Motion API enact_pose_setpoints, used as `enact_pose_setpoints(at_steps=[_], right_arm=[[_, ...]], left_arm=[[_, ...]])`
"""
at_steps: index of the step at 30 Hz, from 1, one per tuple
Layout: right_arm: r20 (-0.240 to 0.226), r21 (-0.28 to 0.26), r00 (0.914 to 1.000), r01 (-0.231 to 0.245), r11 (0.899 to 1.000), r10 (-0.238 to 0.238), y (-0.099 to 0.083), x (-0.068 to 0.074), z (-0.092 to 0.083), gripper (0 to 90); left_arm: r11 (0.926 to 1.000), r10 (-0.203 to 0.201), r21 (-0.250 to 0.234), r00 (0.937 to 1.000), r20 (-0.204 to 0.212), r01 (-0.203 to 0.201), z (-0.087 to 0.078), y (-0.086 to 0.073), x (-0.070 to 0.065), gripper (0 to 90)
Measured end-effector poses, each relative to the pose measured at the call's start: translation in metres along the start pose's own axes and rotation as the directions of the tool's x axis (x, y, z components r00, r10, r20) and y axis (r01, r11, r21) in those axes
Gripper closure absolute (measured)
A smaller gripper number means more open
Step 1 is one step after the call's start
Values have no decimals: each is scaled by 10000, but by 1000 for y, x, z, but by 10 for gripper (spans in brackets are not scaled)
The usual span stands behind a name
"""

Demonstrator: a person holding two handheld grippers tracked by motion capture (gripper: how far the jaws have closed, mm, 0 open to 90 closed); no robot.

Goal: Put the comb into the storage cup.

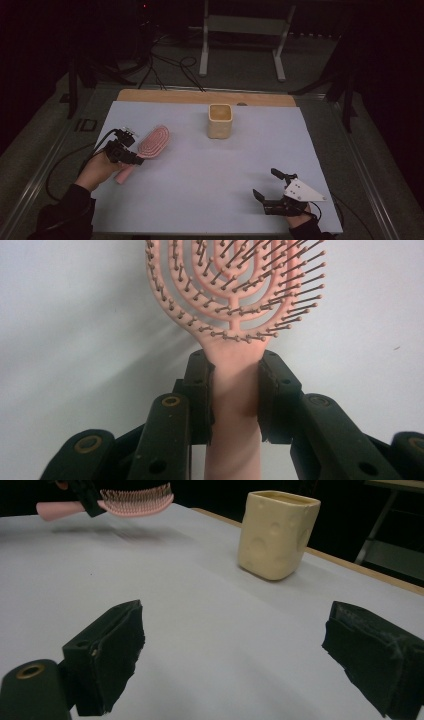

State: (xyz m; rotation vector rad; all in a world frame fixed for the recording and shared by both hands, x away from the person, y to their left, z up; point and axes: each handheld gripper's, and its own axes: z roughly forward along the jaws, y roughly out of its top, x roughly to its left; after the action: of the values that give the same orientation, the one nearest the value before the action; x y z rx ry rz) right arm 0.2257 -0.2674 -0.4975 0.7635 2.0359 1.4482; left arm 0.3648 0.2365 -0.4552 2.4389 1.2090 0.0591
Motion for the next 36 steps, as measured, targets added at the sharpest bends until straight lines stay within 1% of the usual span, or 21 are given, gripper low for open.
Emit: enact_pose_setpoints(at_steps=[6,7,8,9,10,12,15,16,18,19,20,21,23,24,26,28,29,31,32,35,36], right_arm=[[8,-24,10000,-24,10000,24,0,0,0,88],[-5,-11,10000,-31,10000,31,0,0,0,88],[12,9,10000,-43,10000,43,0,0,0,88],[14,14,10000,-22,10000,22,0,0,0,88],[14,13,10000,-16,10000,16,0,0,0,88],[5,-7,10000,-15,10000,15,0,0,0,88],[3,-24,10000,-46,10000,46,0,0,0,88],[14,-31,10000,-49,10000,49,0,0,0,88],[11,-30,10000,-42,10000,42,0,0,0,88],[11,-39,10000,-32,10000,32,0,0,0,88],[10,-35,10000,-44,10000,44,0,0,0,88],[6,-27,10000,-46,10000,46,0,0,0,88],[16,-29,10000,-59,10000,59,0,0,0,88],[9,-29,10000,-52,10000,52,0,0,0,88],[3,-25,10000,-52,10000,52,0,0,0,88],[-2,-27,10000,-57,10000,57,0,0,0,88],[3,-29,10000,-58,10000,58,0,0,0,88],[11,-41,10000,-59,10000,59,0,0,0,88],[20,-40,10000,-57,10000,57,0,-1,0,88],[9,-8,10000,-96,10000,96,0,0,0,88],[7,-7,10000,-90,10000,90,0,0,0,88]], left_arm=[[9976,139,-683,9999,-51,-142,-8,8,-8,704],[9963,72,-858,10000,-59,-77,-10,10,-10,704],[9959,183,-889,9998,-76,-189,-10,11,-11,704],[9941,218,-1058,9997,-58,-223,-11,13,-13,704],[9935,200,-1119,9998,12,-197,-12,14,-14,704],[9908,338,-1306,9994,-87,-347,-13,17,-17,704],[9885,422,-1457,9991,58,-409,-14,20,-20,704],[9858,573,-1583,9984,15,-563,-15,25,-24,704],[9818,531,-1827,9986,25,-517,-16,27,-26,704],[9802,555,-1903,9984,-63,-557,-18,28,-27,704],[9767,513,-2082,9986,-85,-519,-19,29,-28,704],[9759,509,-2131,9987,86,-479,-20,31,-28,704],[9733,599,-2212,9982,-102,-607,-21,34,-31,704],[9733,689,-2198,9976,66,-658,-22,35,-31,704],[9709,754,-2279,9972,-9,-736,-23,38,-34,704],[9677,782,-2410,9969,62,-744,-24,42,-37,704],[9679,793,-2404,9967,165,-731,-24,44,-38,704],[9650,863,-2497,9962,148,-799,-24,47,-41,704],[9650,918,-2486,9955,233,-832,-24,49,-42,704],[9611,1076,-2589,9937,307,-961,-24,55,-48,704],[9583,1177,-2656,9926,288,-1059,-25,58,-50,704]])
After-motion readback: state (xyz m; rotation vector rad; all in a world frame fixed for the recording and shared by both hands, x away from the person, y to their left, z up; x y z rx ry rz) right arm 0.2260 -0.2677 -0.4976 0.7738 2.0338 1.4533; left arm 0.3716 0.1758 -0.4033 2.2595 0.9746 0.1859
